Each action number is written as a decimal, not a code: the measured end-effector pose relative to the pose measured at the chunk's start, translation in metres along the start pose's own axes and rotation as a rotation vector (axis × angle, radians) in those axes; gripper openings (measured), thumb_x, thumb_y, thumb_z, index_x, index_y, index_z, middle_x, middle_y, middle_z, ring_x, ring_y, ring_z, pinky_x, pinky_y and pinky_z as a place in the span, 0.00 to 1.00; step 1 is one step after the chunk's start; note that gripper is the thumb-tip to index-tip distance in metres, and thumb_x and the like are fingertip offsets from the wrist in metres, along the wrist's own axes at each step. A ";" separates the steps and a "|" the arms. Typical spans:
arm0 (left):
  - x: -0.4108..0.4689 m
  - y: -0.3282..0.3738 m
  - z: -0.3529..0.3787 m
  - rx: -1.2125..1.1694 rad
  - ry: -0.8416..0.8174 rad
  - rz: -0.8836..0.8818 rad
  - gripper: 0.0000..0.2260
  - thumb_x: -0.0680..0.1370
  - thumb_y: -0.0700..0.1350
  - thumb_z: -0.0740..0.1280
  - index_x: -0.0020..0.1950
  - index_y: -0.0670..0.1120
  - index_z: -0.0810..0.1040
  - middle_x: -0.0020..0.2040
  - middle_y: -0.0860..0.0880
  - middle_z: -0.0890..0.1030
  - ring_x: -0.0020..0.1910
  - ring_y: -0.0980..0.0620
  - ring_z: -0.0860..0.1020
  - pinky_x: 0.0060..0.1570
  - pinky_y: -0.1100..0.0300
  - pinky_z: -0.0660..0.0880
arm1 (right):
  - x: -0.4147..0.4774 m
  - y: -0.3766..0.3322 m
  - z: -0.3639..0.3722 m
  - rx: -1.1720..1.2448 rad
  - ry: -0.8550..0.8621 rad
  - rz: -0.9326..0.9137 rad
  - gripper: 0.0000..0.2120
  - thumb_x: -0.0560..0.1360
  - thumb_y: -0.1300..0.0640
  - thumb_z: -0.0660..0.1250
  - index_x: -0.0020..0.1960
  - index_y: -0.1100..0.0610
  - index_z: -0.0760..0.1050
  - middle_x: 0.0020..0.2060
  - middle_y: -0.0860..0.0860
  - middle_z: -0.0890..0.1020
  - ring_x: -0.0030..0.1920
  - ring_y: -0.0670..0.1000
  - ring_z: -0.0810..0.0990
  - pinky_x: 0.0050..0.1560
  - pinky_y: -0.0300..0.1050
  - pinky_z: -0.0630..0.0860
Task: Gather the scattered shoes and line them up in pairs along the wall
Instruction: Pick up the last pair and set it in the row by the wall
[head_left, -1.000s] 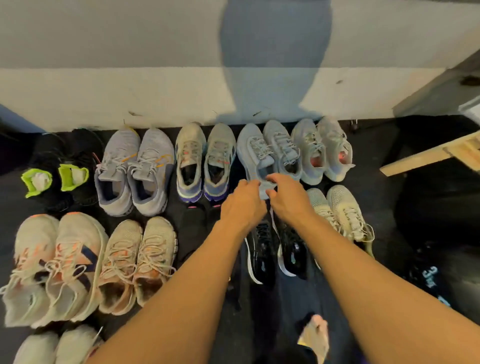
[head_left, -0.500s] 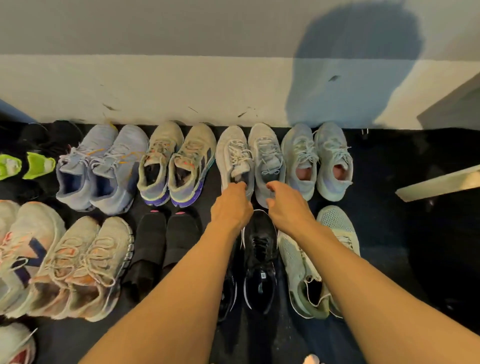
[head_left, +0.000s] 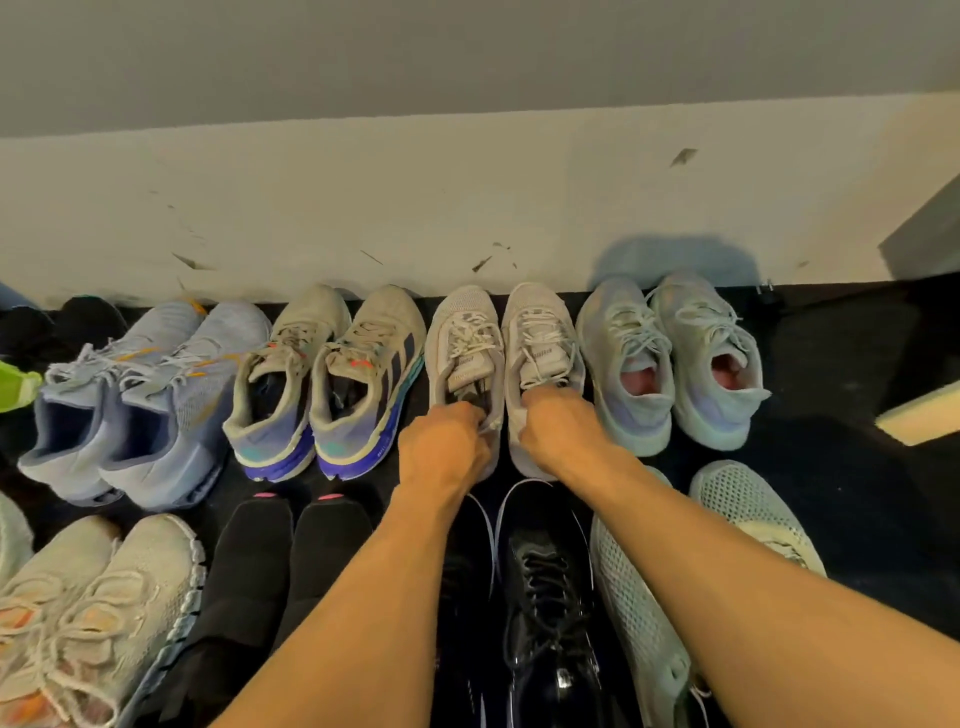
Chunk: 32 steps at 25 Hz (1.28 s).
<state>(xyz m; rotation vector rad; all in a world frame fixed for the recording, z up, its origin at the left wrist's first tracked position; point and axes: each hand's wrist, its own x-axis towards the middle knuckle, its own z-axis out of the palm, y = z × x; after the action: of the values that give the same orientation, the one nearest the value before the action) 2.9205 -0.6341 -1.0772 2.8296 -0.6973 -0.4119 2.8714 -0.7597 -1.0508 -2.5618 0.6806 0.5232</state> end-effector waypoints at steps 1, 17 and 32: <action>0.001 -0.002 0.000 0.020 -0.008 0.008 0.14 0.76 0.54 0.62 0.53 0.47 0.79 0.51 0.43 0.81 0.51 0.40 0.79 0.43 0.53 0.71 | 0.000 0.001 -0.001 -0.013 -0.019 -0.010 0.17 0.77 0.61 0.64 0.65 0.61 0.71 0.63 0.60 0.74 0.63 0.59 0.73 0.56 0.47 0.72; 0.029 0.161 0.017 -0.210 -0.331 0.306 0.16 0.78 0.46 0.65 0.64 0.43 0.73 0.63 0.41 0.76 0.61 0.41 0.74 0.57 0.53 0.71 | -0.017 0.166 -0.049 0.072 0.216 0.384 0.22 0.77 0.58 0.62 0.70 0.56 0.65 0.67 0.57 0.67 0.61 0.61 0.73 0.53 0.50 0.71; -0.011 0.179 0.006 -0.344 -0.065 0.332 0.18 0.77 0.42 0.61 0.66 0.45 0.69 0.65 0.41 0.69 0.56 0.37 0.74 0.51 0.47 0.74 | -0.038 0.149 -0.066 0.238 0.318 0.420 0.19 0.78 0.56 0.61 0.68 0.55 0.70 0.64 0.57 0.73 0.61 0.60 0.73 0.52 0.51 0.69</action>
<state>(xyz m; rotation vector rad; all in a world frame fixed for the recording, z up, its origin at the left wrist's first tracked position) 2.8333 -0.7852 -1.0351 2.3358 -0.9833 -0.5103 2.7765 -0.8948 -1.0248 -2.2990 1.3230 0.1433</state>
